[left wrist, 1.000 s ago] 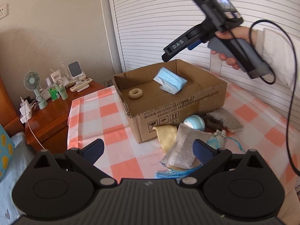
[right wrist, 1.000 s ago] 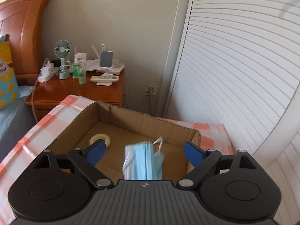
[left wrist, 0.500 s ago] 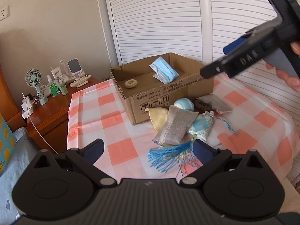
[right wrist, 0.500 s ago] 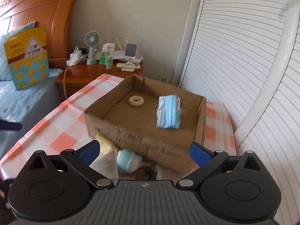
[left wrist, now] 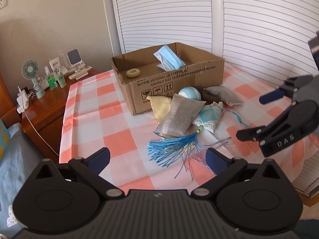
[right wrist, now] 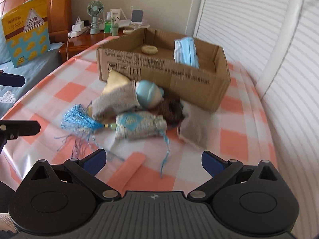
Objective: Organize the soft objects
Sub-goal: 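Withdraw both tools from the box back toward the remaining items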
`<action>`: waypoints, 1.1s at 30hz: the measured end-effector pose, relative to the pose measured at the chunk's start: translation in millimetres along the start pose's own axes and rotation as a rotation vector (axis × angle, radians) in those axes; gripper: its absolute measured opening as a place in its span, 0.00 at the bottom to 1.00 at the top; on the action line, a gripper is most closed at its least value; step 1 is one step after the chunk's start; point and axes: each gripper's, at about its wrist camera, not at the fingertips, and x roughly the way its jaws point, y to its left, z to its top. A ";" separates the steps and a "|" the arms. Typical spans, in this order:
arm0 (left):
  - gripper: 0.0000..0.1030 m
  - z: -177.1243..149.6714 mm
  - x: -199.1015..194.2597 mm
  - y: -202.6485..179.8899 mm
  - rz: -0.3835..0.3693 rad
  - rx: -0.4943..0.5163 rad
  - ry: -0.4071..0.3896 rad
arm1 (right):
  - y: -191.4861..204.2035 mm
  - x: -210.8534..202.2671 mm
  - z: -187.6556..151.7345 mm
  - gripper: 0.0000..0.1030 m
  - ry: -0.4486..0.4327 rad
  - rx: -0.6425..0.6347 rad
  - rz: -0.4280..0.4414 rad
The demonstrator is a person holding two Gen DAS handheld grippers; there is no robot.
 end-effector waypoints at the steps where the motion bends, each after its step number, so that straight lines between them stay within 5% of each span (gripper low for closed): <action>1: 0.99 -0.5 1.7 -0.3 -0.005 -0.002 0.002 | -1.5 1.7 -4.2 1.00 0.006 0.022 0.003; 15: 0.99 -6.3 20.7 -4.0 -0.038 -0.028 0.030 | 2.1 20.6 -21.2 1.00 0.016 0.067 -0.052; 20: 0.99 -1.5 29.6 -8.1 -0.021 0.024 0.035 | -18.3 18.1 -28.4 1.00 0.018 0.117 -0.078; 33: 0.99 39.2 73.9 -15.3 -0.112 0.150 0.041 | -30.7 16.3 -37.5 1.00 -0.007 0.123 -0.048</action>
